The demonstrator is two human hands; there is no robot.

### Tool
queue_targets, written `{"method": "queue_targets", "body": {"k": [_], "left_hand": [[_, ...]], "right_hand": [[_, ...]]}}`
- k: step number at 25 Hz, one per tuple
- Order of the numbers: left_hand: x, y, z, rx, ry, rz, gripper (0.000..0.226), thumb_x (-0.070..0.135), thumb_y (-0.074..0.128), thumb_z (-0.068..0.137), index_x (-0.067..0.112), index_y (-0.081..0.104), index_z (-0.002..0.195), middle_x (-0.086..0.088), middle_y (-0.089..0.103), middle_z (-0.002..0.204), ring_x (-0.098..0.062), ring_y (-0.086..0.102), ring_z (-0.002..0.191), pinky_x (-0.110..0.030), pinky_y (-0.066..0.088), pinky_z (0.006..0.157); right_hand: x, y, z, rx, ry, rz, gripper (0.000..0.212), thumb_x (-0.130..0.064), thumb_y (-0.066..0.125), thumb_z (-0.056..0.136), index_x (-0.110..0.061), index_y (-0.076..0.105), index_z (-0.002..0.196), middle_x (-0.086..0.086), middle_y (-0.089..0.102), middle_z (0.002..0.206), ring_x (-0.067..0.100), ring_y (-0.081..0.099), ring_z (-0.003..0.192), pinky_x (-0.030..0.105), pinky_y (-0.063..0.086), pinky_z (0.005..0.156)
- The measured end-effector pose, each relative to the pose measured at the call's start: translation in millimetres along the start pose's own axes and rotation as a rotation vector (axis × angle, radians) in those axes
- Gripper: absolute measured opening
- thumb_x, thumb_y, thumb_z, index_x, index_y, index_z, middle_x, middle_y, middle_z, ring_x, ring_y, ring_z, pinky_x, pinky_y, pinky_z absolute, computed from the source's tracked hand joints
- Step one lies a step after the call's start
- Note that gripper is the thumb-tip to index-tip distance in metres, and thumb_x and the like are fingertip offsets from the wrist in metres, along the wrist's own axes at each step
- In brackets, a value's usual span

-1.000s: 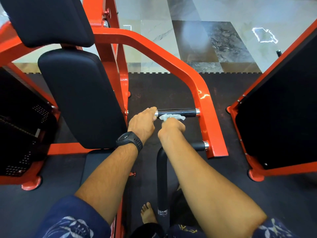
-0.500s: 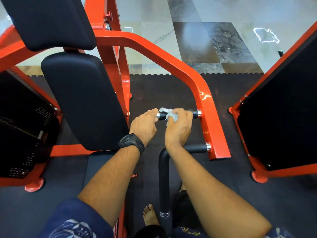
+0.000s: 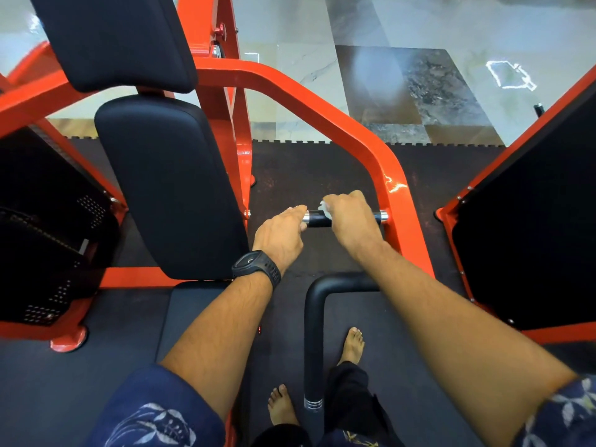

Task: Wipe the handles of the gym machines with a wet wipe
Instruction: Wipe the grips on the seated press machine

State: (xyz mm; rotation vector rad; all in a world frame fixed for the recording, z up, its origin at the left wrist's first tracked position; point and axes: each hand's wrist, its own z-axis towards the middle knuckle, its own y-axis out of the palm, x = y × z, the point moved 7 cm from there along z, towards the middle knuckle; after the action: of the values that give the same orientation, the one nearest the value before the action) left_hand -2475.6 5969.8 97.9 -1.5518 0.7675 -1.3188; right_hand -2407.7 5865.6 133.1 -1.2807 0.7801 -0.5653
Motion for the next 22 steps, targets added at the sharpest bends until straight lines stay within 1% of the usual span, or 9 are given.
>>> {"method": "queue_targets", "body": {"k": [2,5,8,11,15,17,18,20,22], "left_hand": [[-0.2,0.0,-1.6,-0.007,-0.006,-0.003,0.018,0.015,0.046,0.100,0.020,0.050,0.117,-0.003,0.064,0.110,-0.035,0.065,0.091,-0.037,0.040,0.066],[0.5,-2.7,-0.5,-0.016,-0.003,-0.024,0.021,0.009,0.047,0.094,0.021,0.051,0.111,-0.002,0.064,0.105,-0.035,0.065,0.089,-0.036,0.038,0.065],[0.6,-4.3,-0.2,-0.011,-0.001,-0.018,0.025,0.007,0.048,0.093,0.021,0.053,0.113,-0.002,0.064,0.106,-0.035,0.065,0.090,-0.037,0.041,0.066],[0.4,-2.8,-0.6,-0.004,0.006,-0.020,0.025,0.015,0.047,0.100,0.019,0.053,0.123,-0.004,0.064,0.116,-0.035,0.066,0.094,-0.043,0.050,0.073],[1.2,-3.9,0.2,0.010,0.027,-0.020,0.019,0.017,0.045,0.102,0.019,0.051,0.120,-0.004,0.063,0.109,-0.033,0.065,0.090,-0.040,0.046,0.069],[0.5,-3.7,-0.7,0.012,0.020,-0.025,0.021,0.017,0.045,0.102,0.019,0.051,0.122,-0.004,0.063,0.111,-0.033,0.065,0.091,-0.041,0.046,0.070],[0.1,-3.8,-0.7,0.013,0.017,-0.025,0.022,0.017,0.045,0.102,0.019,0.050,0.123,-0.005,0.064,0.112,-0.034,0.065,0.091,-0.042,0.048,0.071],[0.2,-3.5,-0.5,0.013,0.023,-0.020,0.022,0.016,0.045,0.102,0.019,0.051,0.122,-0.005,0.064,0.112,-0.034,0.065,0.090,-0.043,0.049,0.071],[0.9,-3.6,-1.0,0.019,0.023,-0.028,0.024,0.014,0.047,0.100,0.022,0.052,0.122,-0.004,0.065,0.110,-0.033,0.066,0.090,-0.040,0.046,0.069]], "right_hand": [[-2.6,-2.1,-11.3,0.089,0.009,0.049,0.026,0.005,0.064,0.079,-0.020,0.059,0.077,0.000,0.054,0.072,0.022,0.048,0.069,0.030,0.030,0.062],[-32.3,20.8,-37.9,0.022,-0.095,0.150,0.024,0.006,0.060,0.085,-0.008,0.064,0.104,0.009,0.056,0.104,0.024,0.048,0.089,0.032,0.042,0.069],[-23.9,19.2,-31.3,0.021,-0.083,0.093,0.029,0.008,0.062,0.080,-0.010,0.058,0.103,0.008,0.052,0.109,0.025,0.045,0.095,0.038,0.044,0.059],[-12.2,16.8,-32.5,0.019,-0.006,0.047,0.028,0.003,0.065,0.083,-0.013,0.056,0.104,0.007,0.054,0.109,0.026,0.044,0.095,0.037,0.041,0.055],[7.8,10.2,-40.5,0.117,0.169,0.094,0.021,-0.003,0.060,0.088,-0.013,0.059,0.107,0.007,0.057,0.106,0.026,0.047,0.096,0.034,0.040,0.067],[18.4,5.5,-43.7,0.197,0.316,0.131,0.025,-0.001,0.061,0.087,-0.012,0.062,0.110,0.008,0.058,0.105,0.026,0.049,0.097,0.036,0.045,0.074],[13.4,5.9,-43.7,0.220,0.327,0.152,0.029,0.002,0.061,0.086,-0.010,0.064,0.112,0.009,0.058,0.107,0.027,0.050,0.099,0.037,0.047,0.075],[-10.6,10.0,-38.1,0.230,0.203,0.193,0.027,0.004,0.060,0.086,-0.008,0.066,0.110,0.009,0.060,0.110,0.027,0.052,0.101,0.035,0.048,0.076],[-23.3,10.5,-26.8,0.162,0.042,0.141,0.021,0.001,0.058,0.088,-0.009,0.067,0.105,0.006,0.064,0.107,0.026,0.054,0.101,0.035,0.049,0.079]]}}
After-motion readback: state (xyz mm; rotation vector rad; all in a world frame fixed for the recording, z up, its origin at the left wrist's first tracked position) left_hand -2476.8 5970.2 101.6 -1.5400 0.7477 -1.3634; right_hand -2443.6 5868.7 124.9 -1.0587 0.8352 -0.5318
